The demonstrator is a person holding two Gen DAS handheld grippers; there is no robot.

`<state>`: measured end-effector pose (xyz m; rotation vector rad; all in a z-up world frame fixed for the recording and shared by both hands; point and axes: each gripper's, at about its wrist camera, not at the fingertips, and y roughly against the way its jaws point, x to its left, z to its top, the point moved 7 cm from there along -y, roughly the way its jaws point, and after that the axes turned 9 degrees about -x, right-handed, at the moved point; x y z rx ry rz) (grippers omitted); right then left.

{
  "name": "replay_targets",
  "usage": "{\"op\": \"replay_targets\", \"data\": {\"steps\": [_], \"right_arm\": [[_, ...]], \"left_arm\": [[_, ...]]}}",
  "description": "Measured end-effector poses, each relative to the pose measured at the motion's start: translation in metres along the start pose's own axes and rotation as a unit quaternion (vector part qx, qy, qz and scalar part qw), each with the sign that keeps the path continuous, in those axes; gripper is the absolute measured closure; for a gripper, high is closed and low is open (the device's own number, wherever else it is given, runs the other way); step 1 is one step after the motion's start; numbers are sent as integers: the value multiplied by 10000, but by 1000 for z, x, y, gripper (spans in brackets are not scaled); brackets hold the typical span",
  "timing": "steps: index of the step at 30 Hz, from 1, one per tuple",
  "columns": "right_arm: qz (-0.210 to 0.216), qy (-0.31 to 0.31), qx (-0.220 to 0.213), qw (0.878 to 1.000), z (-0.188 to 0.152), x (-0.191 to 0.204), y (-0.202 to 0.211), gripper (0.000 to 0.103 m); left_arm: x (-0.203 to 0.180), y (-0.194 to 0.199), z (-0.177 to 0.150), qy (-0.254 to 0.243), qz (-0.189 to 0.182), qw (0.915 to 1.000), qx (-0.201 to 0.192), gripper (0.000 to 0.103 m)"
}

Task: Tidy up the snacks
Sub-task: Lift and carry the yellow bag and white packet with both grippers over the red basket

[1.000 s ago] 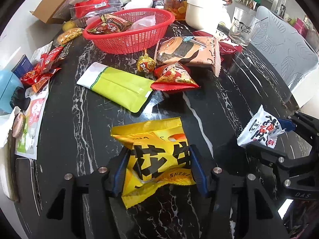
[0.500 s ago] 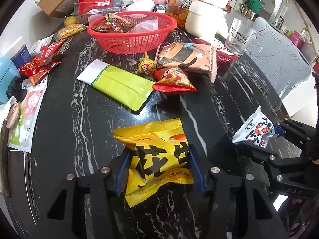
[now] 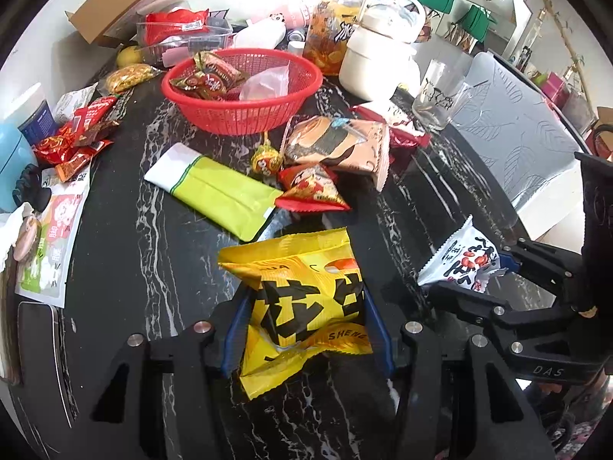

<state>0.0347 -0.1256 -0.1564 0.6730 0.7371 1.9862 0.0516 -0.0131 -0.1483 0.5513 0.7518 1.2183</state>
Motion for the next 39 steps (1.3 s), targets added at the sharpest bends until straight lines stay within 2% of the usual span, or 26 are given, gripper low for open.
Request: {"op": "replay_targets", "data": {"steps": [7,14,28,39], "right_arm": [[165,-24,-220,9996,19,3,8,50],[218,5,-581,9981,51,4,20,50],[276,487,-1346,9893,130,11,39,50],[307,658,-1694,9829,189,7,30,50]], "left_arm": [[-5,13,20,-51,-103,9995,-298,50],[-6,31,51,-154,-98,9971,-736,50],[5,62,127,-275,53,9850,-1704,50],[18,61,181,-234,91,9763,-2151,50]]}}
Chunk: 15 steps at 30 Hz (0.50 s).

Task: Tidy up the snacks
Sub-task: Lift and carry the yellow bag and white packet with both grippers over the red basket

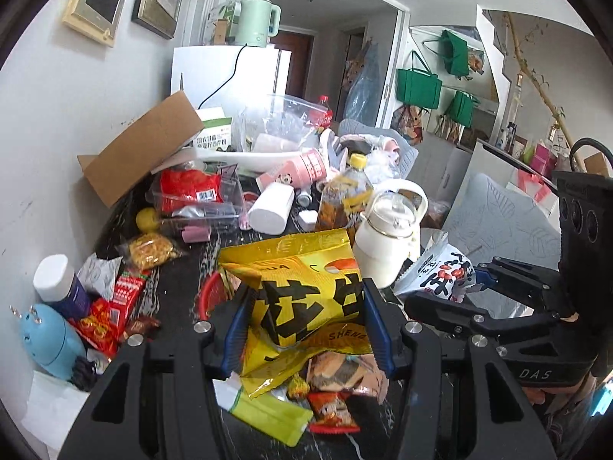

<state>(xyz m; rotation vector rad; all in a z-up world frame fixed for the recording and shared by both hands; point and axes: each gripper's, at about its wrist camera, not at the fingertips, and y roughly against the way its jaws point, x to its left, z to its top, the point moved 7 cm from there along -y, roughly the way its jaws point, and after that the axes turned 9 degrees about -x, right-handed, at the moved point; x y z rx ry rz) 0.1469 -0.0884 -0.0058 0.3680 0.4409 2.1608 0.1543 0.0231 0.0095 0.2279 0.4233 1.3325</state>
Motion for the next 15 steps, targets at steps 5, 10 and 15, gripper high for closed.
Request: {"op": "replay_targets", "data": {"steps": [5,10,15], "right_arm": [[-10,45,-43,10000,16,-8,-16,50],[-18,73,-43,10000,29,-16,-38,50],[-57,101,6,9999,37,-22,-59,50]], "left_arm": [[8,-15,16,-12,73,9999,-81,50],[19,-32,28,-36,175,9998,-119,50],[28,-49,30,-95,348,9993,-60,50]]}}
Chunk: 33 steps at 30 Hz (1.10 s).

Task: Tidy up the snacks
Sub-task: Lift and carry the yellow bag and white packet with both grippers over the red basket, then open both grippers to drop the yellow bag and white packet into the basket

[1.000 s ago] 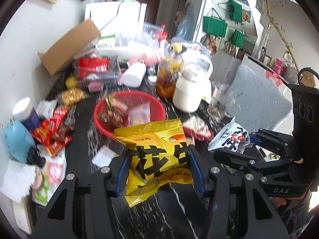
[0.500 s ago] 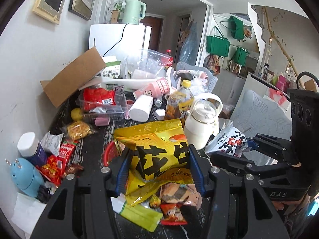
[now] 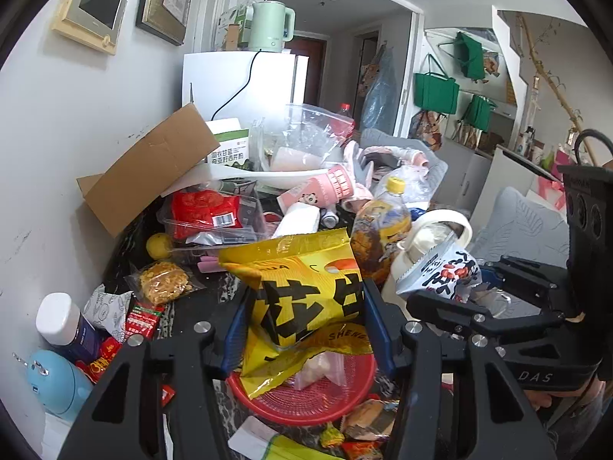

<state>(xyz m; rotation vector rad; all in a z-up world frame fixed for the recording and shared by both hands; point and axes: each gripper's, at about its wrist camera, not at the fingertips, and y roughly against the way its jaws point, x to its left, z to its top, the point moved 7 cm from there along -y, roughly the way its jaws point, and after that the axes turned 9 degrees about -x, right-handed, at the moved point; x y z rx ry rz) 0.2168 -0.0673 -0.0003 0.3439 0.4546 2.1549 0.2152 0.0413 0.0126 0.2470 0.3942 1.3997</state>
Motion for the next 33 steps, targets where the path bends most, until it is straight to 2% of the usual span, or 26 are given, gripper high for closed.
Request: {"op": "replay_targets", "data": {"steps": [16,27,28,30,31,33], "right_arm": [[-20,-129,494,9987,-13,-18,-70,50],[-13,-41,768,9970,-24,-15,-89,47],[-5,-20,805,9967,-26,-14,-91,47],[-35,3,867,9962,-28,-14,-94,41],[-65,15,880,9961,-29,-14,-95,37],[-116,32,870,9961,-29,-15,-94,36]], "left_arm": [[26,-67,-26,-6,401,9977,552,50],[40,-91,-48,-142,769,9929,894,49],[41,-92,-49,-143,783,9925,923,49],[43,-94,-51,-131,831,9914,1004,35],[45,-94,-51,-122,866,9912,993,33],[46,-92,-51,-147,908,9911,961,26]]}}
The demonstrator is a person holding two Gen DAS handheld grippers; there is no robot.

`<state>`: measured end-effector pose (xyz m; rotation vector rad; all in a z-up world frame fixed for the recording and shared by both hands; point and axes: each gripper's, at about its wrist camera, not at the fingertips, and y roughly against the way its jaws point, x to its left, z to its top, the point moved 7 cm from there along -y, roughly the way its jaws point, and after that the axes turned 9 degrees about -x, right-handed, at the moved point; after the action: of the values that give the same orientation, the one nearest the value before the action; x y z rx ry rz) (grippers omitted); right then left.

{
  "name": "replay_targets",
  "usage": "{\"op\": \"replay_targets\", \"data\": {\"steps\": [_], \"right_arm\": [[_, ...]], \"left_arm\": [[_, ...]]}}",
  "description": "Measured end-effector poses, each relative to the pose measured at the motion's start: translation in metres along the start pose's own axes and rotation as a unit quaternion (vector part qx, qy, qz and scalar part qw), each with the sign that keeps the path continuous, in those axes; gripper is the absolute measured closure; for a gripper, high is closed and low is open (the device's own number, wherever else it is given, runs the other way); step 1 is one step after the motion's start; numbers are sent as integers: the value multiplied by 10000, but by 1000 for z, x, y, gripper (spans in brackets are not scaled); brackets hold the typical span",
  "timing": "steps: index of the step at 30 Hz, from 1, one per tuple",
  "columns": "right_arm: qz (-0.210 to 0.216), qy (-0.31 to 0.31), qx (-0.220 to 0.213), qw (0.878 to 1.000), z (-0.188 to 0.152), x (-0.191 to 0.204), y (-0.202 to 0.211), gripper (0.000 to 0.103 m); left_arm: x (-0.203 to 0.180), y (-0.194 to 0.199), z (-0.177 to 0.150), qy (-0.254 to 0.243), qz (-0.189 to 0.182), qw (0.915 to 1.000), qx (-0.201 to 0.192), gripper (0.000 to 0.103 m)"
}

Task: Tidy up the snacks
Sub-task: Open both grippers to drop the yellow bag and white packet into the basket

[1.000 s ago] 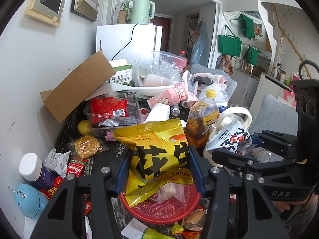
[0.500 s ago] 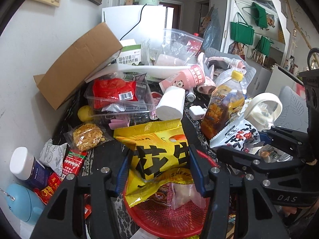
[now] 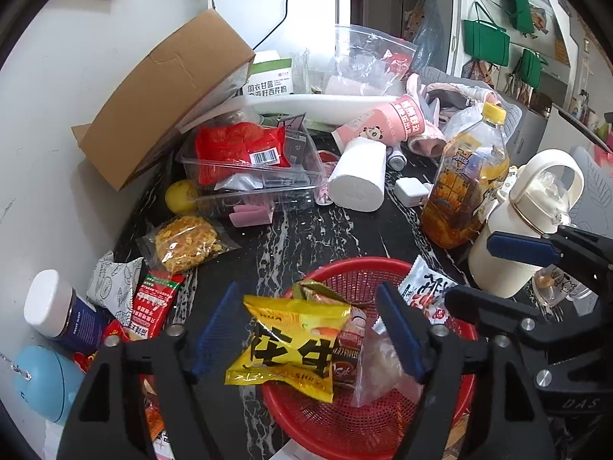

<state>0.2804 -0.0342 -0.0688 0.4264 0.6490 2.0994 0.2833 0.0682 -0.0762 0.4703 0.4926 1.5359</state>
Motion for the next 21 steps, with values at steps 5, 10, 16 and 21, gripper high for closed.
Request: {"op": "replay_targets", "data": {"steps": [5,10,16,21], "right_arm": [[-78,-23,8,10000,-1,-4,4,36],[-118,-69,-58,9999,2,-6,11,36],[-187,-44,-234,9995,12,-6,29,36],[-239,-4,-441,9987,23,-3,50,36]], "left_arm": [[-2,3,1,-60,18,10000,-18,26],[-3,13,6,-71,23,9999,-109,26],[-8,34,19,-124,32,9993,-340,26],[-12,57,31,-125,3,9984,-559,26]]}}
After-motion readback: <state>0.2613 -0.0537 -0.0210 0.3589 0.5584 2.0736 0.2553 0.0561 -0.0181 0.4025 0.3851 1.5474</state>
